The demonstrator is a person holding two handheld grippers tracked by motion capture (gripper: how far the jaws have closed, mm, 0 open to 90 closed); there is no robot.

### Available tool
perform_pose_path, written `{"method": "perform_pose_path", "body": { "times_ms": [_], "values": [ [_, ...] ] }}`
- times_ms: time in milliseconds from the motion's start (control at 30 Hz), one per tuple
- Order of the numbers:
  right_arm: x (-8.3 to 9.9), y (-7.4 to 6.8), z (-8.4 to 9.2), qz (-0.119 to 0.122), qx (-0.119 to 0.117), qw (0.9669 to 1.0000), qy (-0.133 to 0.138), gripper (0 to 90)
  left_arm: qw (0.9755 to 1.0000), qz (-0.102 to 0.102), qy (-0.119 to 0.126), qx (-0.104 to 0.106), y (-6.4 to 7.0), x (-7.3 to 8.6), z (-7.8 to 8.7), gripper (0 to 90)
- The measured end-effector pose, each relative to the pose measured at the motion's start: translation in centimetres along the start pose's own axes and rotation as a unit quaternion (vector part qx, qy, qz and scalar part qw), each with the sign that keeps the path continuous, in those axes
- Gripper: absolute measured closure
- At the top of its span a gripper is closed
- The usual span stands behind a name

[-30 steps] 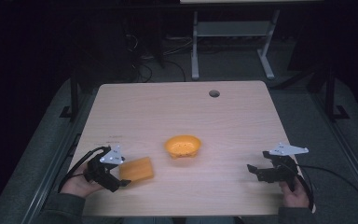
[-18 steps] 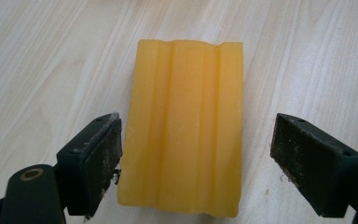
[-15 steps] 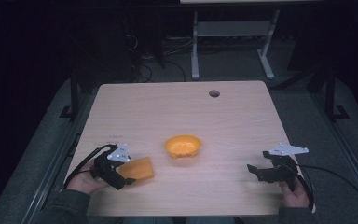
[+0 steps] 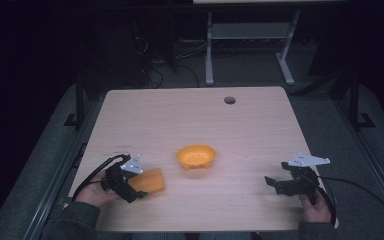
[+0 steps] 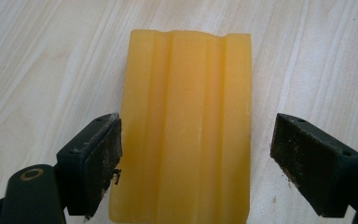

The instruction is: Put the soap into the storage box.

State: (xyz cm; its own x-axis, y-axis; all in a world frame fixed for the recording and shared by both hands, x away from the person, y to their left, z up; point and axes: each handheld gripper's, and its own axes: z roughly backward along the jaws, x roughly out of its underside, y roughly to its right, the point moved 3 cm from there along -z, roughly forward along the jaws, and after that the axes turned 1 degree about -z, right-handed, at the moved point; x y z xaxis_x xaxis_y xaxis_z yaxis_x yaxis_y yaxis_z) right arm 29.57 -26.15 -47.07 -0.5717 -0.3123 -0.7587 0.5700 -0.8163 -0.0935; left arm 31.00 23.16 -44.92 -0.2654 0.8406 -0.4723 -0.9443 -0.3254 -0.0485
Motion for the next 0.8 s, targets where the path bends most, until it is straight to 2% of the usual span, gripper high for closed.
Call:
{"method": "perform_pose_path", "body": {
  "times_ms": [333,433,500,633,800],
  "values": [
    [0.0,0.0,0.0,0.001,0.0,1.0,0.0,14.0,1.0,0.002,-0.003,-0.001,-0.4,-0.2,-0.4,15.0],
    [0.0,0.0,-0.1,0.001,-0.001,1.0,0.0,13.9,0.9999,0.01,-0.004,0.003,-0.4,-0.3,-0.6,15.0],
    [0.0,0.0,-0.1,0.001,-0.001,1.0,0.0,13.9,0.9999,-0.001,-0.012,0.001,-0.5,-0.4,-0.8,15.1],
    [0.0,0.0,-0.1,0.001,-0.001,1.0,0.0,13.9,0.9998,0.003,-0.017,0.003,-0.5,-0.5,-1.2,15.0],
    [0.0,0.0,-0.1,0.002,-0.001,1.0,0.0,13.9,0.9997,-0.001,-0.024,0.005,-0.7,-0.5,-1.5,15.1]
  ]
}}
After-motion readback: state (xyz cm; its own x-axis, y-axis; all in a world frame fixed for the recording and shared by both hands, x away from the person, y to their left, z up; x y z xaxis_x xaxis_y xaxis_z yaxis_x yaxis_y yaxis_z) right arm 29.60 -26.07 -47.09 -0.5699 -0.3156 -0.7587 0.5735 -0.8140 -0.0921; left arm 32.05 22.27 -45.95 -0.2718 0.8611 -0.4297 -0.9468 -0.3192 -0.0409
